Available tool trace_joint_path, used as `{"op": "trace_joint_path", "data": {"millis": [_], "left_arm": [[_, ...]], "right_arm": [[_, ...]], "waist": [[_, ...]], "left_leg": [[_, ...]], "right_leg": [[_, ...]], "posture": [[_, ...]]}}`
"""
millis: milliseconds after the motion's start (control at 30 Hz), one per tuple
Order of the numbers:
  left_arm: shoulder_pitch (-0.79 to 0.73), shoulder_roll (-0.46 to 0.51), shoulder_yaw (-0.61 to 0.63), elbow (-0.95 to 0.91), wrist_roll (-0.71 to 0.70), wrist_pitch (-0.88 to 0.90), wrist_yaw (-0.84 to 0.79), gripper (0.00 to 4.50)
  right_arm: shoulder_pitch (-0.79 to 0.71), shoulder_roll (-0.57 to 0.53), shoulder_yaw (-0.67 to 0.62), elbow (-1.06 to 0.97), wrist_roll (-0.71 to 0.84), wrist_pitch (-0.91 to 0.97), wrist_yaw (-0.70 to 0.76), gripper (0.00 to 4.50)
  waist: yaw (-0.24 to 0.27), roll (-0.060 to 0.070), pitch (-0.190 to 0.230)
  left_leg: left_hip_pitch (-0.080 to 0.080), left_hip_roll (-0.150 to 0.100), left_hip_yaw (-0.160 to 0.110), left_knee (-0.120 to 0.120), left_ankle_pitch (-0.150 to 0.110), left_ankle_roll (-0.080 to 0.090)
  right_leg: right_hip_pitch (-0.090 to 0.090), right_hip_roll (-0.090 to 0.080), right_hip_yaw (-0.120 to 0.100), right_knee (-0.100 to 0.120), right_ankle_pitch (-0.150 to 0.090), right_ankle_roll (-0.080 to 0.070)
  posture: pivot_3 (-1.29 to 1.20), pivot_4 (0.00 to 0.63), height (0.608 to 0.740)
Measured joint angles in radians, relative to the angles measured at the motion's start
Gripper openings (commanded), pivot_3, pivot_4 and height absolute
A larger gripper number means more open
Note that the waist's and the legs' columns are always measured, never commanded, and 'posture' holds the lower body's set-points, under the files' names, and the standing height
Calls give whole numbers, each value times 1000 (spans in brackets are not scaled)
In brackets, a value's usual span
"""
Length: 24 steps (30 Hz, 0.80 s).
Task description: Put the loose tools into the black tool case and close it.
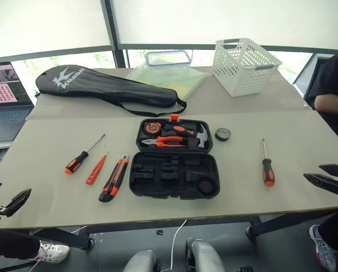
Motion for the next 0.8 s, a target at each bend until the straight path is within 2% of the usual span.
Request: {"op": "trace_joint_path", "data": {"millis": [133, 233, 400, 500, 667, 800], "left_arm": [[0, 0, -4, -12, 0, 12, 1, 4456], [-50, 19, -21, -38, -21, 108, 32, 4456], [-182, 107, -129, -91, -43, 240, 58, 4456], [-241, 133, -206, -64, -36, 265, 54, 4456], [-488, 171, -473, 133, 69, 259, 43, 4456], [-635, 171, -633, 303, 159, 224, 21, 4456]], "right_arm": [[6, 0, -3, -1, -1, 0, -5, 4478], [-17, 7, -3, -30, -5, 0, -25, 4478], [-206, -3, 45, -297, 123, 126, -77, 4478], [-283, -3, 102, -404, 191, 189, -93, 4478], [-441, 53, 307, -583, 271, 245, -95, 4478], [-506, 106, 399, -633, 290, 245, -78, 4478]], "waist": [[1, 0, 0], [2, 0, 0], [-6, 2, 1], [-7, 2, 1], [-1, 1, 1], [0, -1, 2]], "left_leg": [[0, 0, 0, 0, 0, -1], [0, 0, 0, 0, -1, -3], [1, 1, 0, -1, 1, -6], [1, 1, -2, -1, 1, -6], [-2, -1, -2, -1, 1, -6], [-7, -2, -2, 0, 2, -5]], "right_leg": [[0, 0, 0, 0, 0, 0], [0, 0, 0, 1, 0, 0], [0, 1, 0, 2, 0, 0], [-1, 3, -2, 2, 5, -8], [-3, 2, -5, 0, 5, -9], [-8, 3, -6, 1, 6, -8]], "posture": [[0, 150, 740], [0, 150, 740], [0, 150, 740], [0, 150, 740], [0, 150, 740], [0, 150, 740]]}}
